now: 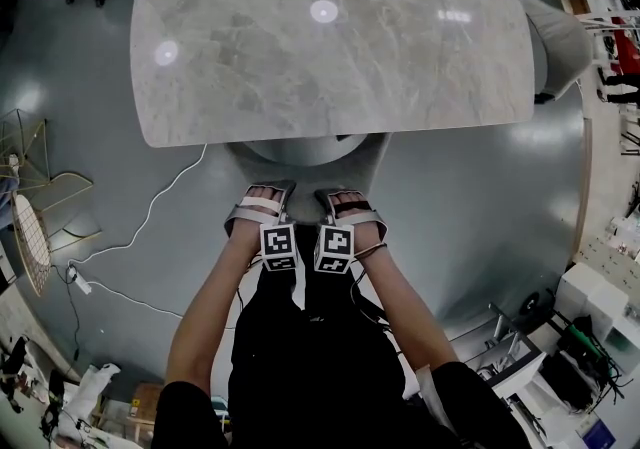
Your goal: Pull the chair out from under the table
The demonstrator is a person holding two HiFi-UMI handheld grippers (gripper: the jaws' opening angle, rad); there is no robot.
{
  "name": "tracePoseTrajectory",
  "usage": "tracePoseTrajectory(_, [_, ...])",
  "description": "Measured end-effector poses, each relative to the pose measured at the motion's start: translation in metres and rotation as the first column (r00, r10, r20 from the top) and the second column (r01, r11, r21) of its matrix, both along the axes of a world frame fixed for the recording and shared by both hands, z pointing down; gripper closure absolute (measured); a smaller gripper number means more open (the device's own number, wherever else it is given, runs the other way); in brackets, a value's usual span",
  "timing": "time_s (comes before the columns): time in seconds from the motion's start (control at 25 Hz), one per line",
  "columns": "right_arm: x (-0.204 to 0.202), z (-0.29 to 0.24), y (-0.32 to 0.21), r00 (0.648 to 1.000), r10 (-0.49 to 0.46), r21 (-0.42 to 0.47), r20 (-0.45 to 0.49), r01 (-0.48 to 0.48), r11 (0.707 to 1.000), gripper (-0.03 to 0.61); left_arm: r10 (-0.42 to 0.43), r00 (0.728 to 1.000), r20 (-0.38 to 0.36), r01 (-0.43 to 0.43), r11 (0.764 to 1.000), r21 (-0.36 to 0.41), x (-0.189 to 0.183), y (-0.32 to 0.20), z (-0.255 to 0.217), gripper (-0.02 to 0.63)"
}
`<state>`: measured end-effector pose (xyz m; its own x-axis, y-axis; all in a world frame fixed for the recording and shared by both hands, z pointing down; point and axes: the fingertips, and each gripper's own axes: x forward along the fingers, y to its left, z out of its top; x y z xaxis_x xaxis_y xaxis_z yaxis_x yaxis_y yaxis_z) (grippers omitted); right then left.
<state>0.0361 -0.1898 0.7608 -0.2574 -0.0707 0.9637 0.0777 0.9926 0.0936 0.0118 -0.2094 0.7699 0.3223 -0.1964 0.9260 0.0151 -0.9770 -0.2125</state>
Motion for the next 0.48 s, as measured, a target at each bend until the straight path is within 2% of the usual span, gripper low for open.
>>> tracePoseTrajectory(0.16, [0.001,0.004,-0.003,1.0,-0.006,0.024,-0.02,0.006,1.0,0.322,0.003,1.0,0.011,-0.003,1.0,0.008,0.0,-0.002,0.005,0.256])
tracePoseTrajectory(0.24, [0.003,0.007,-0.002,0.998,-0.022,0.018,-0.051,0.023,1.0,0.322,0.006,0.999,0.032,-0.007,0.999,0.035,-0.002,-0.005,0.006,0.266])
tracePoseTrajectory(0.32, [0.004,0.01,0.0,0.996,-0.038,0.003,-0.08,0.039,0.999,0.324,0.016,0.998,0.059,-0.02,0.997,0.072,-0.005,-0.009,0.007,0.344])
tracePoseTrajectory(0.48, [0.006,0.013,0.001,0.993,-0.071,0.031,-0.097,0.074,0.997,0.346,0.057,0.995,0.083,-0.064,0.995,0.078,-0.004,-0.006,0.01,0.393])
